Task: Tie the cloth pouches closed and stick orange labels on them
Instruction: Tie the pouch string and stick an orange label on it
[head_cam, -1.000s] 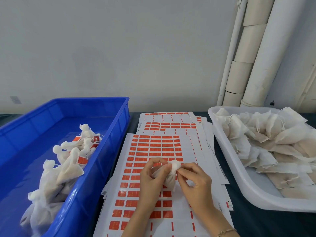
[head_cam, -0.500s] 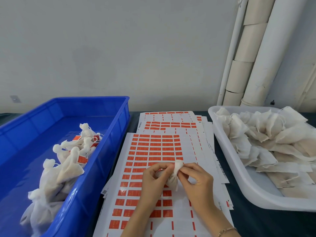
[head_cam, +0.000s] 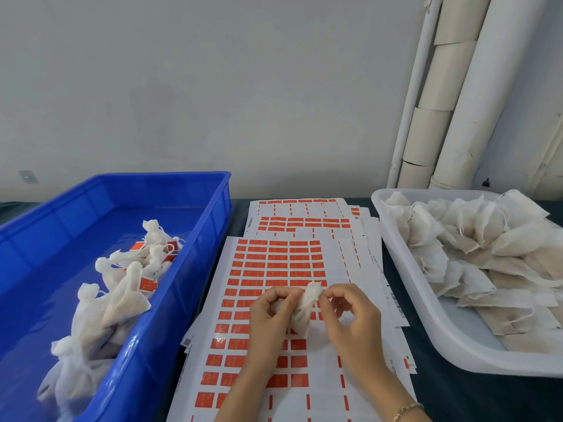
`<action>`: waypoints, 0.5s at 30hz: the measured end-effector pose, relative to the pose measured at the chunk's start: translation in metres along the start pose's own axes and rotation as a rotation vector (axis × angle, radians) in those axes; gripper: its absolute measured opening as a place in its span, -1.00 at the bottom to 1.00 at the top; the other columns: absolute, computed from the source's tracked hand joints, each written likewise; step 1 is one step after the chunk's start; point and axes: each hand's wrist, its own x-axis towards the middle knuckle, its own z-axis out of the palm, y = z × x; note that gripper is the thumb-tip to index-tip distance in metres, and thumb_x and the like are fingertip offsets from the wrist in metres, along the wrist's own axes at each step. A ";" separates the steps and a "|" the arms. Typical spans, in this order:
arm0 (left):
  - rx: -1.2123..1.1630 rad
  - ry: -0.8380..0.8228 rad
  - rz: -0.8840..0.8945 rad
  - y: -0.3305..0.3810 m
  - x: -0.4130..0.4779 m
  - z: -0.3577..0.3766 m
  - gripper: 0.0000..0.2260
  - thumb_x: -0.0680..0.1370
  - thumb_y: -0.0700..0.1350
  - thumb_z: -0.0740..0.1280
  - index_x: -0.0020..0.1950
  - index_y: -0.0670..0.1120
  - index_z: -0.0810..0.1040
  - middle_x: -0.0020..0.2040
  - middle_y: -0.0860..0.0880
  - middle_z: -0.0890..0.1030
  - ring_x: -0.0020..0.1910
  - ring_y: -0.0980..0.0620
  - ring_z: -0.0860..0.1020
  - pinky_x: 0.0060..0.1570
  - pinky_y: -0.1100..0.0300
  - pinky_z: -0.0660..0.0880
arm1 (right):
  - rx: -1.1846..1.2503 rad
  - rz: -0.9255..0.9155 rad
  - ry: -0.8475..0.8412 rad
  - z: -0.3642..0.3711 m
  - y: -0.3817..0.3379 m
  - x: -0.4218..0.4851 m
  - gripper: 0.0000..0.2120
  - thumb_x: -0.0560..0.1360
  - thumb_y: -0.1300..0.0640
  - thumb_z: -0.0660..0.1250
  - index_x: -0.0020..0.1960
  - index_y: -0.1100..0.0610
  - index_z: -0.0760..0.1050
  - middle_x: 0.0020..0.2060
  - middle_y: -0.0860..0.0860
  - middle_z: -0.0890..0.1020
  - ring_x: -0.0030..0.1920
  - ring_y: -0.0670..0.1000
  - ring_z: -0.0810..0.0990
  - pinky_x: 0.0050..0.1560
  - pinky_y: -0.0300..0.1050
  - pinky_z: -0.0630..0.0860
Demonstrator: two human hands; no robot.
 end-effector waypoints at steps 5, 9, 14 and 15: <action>0.006 0.107 -0.051 0.000 0.002 -0.001 -0.95 0.50 -0.10 0.39 -0.12 -0.03 0.64 -0.18 0.10 0.66 -0.13 0.10 0.63 -0.26 0.35 0.56 | 0.028 0.112 0.010 -0.002 0.002 0.000 -0.87 0.45 0.16 0.44 -0.14 -0.05 0.55 -0.23 -0.19 0.64 -0.13 -0.14 0.59 -0.15 -0.43 0.51; 0.015 0.142 -0.048 0.000 0.002 -0.002 -0.96 0.50 -0.08 0.39 -0.11 -0.01 0.64 -0.20 0.15 0.66 -0.13 0.18 0.62 -0.30 0.42 0.51 | 0.048 0.124 0.007 -0.004 0.001 0.001 -0.95 0.43 -0.01 0.38 -0.14 -0.05 0.56 -0.23 -0.28 0.64 -0.14 -0.18 0.60 -0.15 -0.48 0.49; 0.017 0.160 -0.035 0.002 0.002 -0.002 -0.96 0.50 -0.08 0.38 -0.12 0.00 0.63 -0.19 0.20 0.65 -0.13 0.25 0.60 -0.32 0.46 0.49 | 0.025 0.100 0.035 -0.006 0.004 0.004 -0.92 0.43 -0.03 0.36 -0.12 -0.04 0.56 -0.23 -0.24 0.64 -0.12 -0.19 0.61 -0.16 -0.47 0.50; 0.029 0.167 -0.030 0.002 0.002 -0.002 -0.96 0.50 -0.08 0.38 -0.13 0.01 0.63 -0.19 0.21 0.64 -0.12 0.26 0.60 -0.33 0.47 0.49 | 0.017 0.090 0.046 -0.007 0.004 0.004 -0.94 0.43 -0.02 0.36 -0.13 -0.05 0.56 -0.22 -0.24 0.64 -0.12 -0.19 0.60 -0.17 -0.47 0.50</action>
